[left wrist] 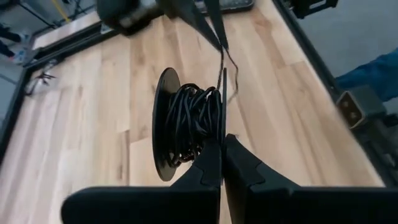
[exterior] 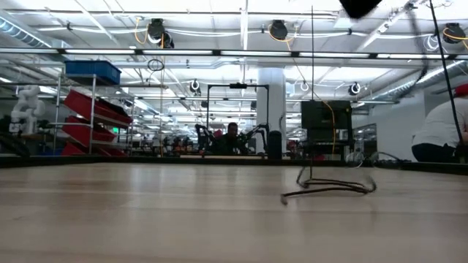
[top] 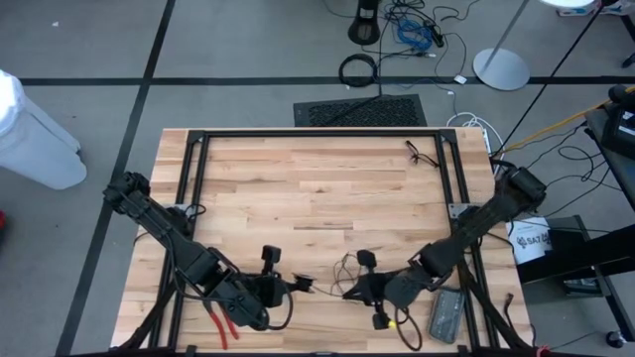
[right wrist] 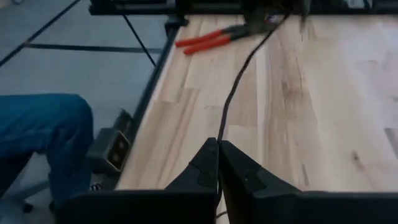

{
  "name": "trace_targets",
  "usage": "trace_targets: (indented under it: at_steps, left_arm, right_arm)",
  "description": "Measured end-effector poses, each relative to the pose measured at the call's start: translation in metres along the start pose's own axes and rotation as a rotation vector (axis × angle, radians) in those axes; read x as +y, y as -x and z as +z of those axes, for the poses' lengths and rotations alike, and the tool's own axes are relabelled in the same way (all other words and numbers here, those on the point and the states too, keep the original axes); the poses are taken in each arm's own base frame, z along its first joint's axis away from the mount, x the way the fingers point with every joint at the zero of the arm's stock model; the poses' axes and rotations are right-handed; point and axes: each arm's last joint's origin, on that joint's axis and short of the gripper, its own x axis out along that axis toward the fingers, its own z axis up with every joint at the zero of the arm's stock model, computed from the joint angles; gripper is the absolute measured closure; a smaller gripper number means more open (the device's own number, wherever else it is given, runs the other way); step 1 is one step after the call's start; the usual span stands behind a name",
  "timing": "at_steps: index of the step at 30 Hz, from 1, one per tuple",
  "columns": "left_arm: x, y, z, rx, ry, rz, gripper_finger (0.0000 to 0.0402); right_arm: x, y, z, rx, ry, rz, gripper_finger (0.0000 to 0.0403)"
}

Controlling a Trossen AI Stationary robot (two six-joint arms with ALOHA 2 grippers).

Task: Coil cords
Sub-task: Coil the black wire onto the black spool

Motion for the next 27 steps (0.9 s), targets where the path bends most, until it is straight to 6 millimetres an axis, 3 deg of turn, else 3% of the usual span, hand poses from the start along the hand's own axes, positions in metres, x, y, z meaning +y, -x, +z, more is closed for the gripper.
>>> trace_targets:
  at_steps: [6,14,19,27]
  left_arm:
    - [0.001,-0.001,0.003,-0.020,0.030,-0.045,0.0399]
    - [0.001,-0.002,0.011,-0.076,0.064,-0.126,0.0399]
    - [0.000,-0.002,0.014,-0.111,0.033,-0.136,0.0399]
    - [-0.001,-0.001,0.018,-0.143,-0.005,-0.212,0.0399]
  right_arm:
    - [0.012,0.018,0.044,-0.053,0.110,-0.009,0.0403]
    - [0.003,0.033,0.102,-0.172,0.251,-0.065,0.0403]
    - [-0.008,0.030,0.114,-0.201,0.282,-0.069,0.0403]
    - [-0.021,-0.002,0.113,-0.203,0.308,-0.048,0.0403]
